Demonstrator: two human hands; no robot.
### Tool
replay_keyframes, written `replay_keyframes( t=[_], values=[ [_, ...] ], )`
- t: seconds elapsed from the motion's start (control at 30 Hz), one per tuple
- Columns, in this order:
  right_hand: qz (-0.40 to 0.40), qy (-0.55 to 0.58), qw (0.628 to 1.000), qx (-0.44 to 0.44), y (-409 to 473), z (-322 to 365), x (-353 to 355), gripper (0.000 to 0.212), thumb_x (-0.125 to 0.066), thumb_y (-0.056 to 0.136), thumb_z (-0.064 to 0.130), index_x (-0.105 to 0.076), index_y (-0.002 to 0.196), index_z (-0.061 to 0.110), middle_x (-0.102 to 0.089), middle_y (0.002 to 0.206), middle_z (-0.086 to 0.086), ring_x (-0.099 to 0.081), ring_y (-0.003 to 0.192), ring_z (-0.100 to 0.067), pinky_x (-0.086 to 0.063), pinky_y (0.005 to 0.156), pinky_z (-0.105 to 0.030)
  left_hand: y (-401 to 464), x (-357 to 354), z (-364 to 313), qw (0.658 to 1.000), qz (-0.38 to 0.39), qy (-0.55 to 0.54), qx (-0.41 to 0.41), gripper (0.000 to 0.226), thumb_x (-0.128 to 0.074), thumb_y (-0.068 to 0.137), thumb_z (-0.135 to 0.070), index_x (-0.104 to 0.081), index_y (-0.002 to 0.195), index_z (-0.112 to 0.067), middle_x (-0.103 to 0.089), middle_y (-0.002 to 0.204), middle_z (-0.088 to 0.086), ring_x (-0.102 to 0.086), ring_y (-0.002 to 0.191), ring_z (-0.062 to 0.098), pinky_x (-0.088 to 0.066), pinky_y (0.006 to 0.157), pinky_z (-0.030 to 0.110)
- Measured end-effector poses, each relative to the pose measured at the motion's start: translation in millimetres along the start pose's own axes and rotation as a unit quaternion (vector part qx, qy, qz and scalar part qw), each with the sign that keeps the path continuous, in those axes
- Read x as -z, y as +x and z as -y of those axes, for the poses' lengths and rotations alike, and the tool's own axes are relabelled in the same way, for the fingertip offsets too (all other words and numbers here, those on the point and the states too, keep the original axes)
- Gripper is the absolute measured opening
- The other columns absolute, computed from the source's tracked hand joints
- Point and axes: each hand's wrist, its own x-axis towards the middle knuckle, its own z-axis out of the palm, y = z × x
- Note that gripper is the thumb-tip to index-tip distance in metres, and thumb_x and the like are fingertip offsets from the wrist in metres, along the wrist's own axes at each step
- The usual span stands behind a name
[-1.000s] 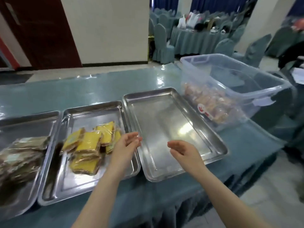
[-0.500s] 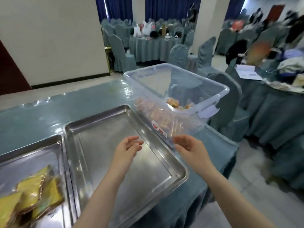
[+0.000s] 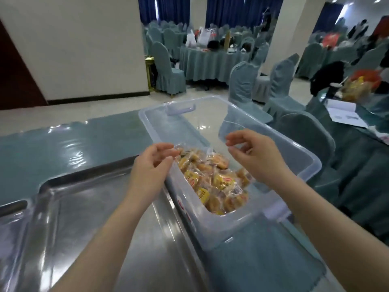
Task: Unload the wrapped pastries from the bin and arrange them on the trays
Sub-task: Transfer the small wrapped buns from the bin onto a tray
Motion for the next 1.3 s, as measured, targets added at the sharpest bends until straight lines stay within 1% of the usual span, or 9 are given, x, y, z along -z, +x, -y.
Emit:
replay_keyframes(
  t=[0.13,0.3,0.4,0.47,0.6,0.7,0.87,1.1,1.3],
  values=[
    [0.160,-0.073,0.984,0.030,69,-47,-1,0.031,-0.064,0.087,0.027,-0.057,0.117,0.031,-0.062,0.103,0.017,-0.058,0.085,-0.002,-0.047,0.074,-0.017,36,-27,1,0.996,-0.060,0.057,-0.010,0.027,-0.056,0.088,-0.008,-0.061,0.096,-0.033,-0.071,0.092,-0.015,-0.065,0.088,0.000,-0.047,0.067,0.012],
    [0.313,-0.144,0.936,0.071,125,-99,-16,0.046,-0.066,0.085,0.037,-0.049,0.127,0.029,-0.058,0.112,0.009,-0.057,0.096,-0.011,-0.046,0.080,-0.026,78,-59,7,0.983,-0.038,0.172,0.050,0.027,-0.061,0.087,-0.019,-0.055,0.108,-0.036,-0.063,0.106,-0.019,-0.060,0.098,-0.001,-0.043,0.077,0.017],
    [0.405,-0.243,0.879,0.065,136,-136,-49,0.069,-0.070,0.078,0.045,-0.040,0.136,0.022,-0.057,0.121,-0.003,-0.055,0.102,-0.021,-0.047,0.084,-0.033,84,-67,12,0.939,-0.010,0.337,0.064,0.040,-0.062,0.086,-0.033,-0.050,0.124,-0.035,-0.056,0.117,-0.018,-0.054,0.105,0.006,-0.038,0.083,0.024],
    [0.457,-0.287,0.841,0.044,137,-155,-76,0.092,-0.073,0.072,0.052,-0.025,0.145,0.019,-0.040,0.142,-0.013,-0.048,0.120,-0.030,-0.043,0.098,-0.040,86,-69,13,0.913,-0.011,0.407,0.030,0.043,-0.061,0.087,-0.032,-0.051,0.128,-0.027,-0.056,0.125,-0.010,-0.051,0.114,0.012,-0.035,0.088,0.026],
    [0.496,-0.238,0.834,-0.047,141,-177,-106,0.121,-0.070,0.065,0.068,0.007,0.150,0.028,-0.001,0.158,-0.012,-0.003,0.144,-0.036,-0.013,0.115,-0.052,89,-69,11,0.895,-0.028,0.443,0.047,0.045,-0.055,0.087,-0.034,-0.049,0.130,-0.022,-0.050,0.135,-0.001,-0.040,0.130,0.019,-0.036,0.104,0.040],
    [0.550,-0.208,0.805,-0.080,131,-181,-114,0.128,-0.072,0.058,0.072,0.016,0.145,0.040,-0.002,0.158,-0.011,-0.015,0.142,-0.036,-0.022,0.113,-0.048,89,-69,12,0.881,-0.013,0.470,0.052,0.045,-0.054,0.088,-0.033,-0.048,0.131,-0.021,-0.050,0.136,0.000,-0.036,0.133,0.022,-0.034,0.106,0.046],
    [0.621,-0.272,0.734,-0.038,97,-174,-117,0.142,-0.072,0.044,0.079,0.032,0.135,0.048,0.029,0.153,-0.012,-0.002,0.142,-0.043,-0.021,0.112,-0.055,88,-71,14,0.873,-0.020,0.485,0.044,0.045,-0.054,0.089,-0.029,-0.047,0.132,-0.018,-0.053,0.132,0.001,-0.045,0.123,0.022,-0.038,0.101,0.039],
    [0.516,-0.251,0.819,-0.012,73,-176,-132,0.129,-0.083,0.066,0.042,0.021,0.141,0.049,0.037,0.149,-0.009,-0.019,0.139,-0.044,-0.044,0.100,-0.041,90,-71,17,0.867,-0.020,0.496,0.041,0.048,-0.053,0.087,-0.028,-0.045,0.134,-0.018,-0.055,0.131,0.001,-0.046,0.121,0.023,-0.037,0.099,0.038],
    [0.428,-0.237,0.871,0.050,93,-189,-138,0.074,-0.072,0.073,0.017,-0.033,0.132,0.041,-0.022,0.143,-0.012,-0.048,0.117,-0.034,-0.052,0.087,-0.034,90,-72,20,0.861,-0.033,0.507,0.024,0.045,-0.052,0.087,-0.030,-0.047,0.131,-0.019,-0.061,0.118,0.000,-0.050,0.109,0.022,-0.030,0.078,0.027]
  ],
)
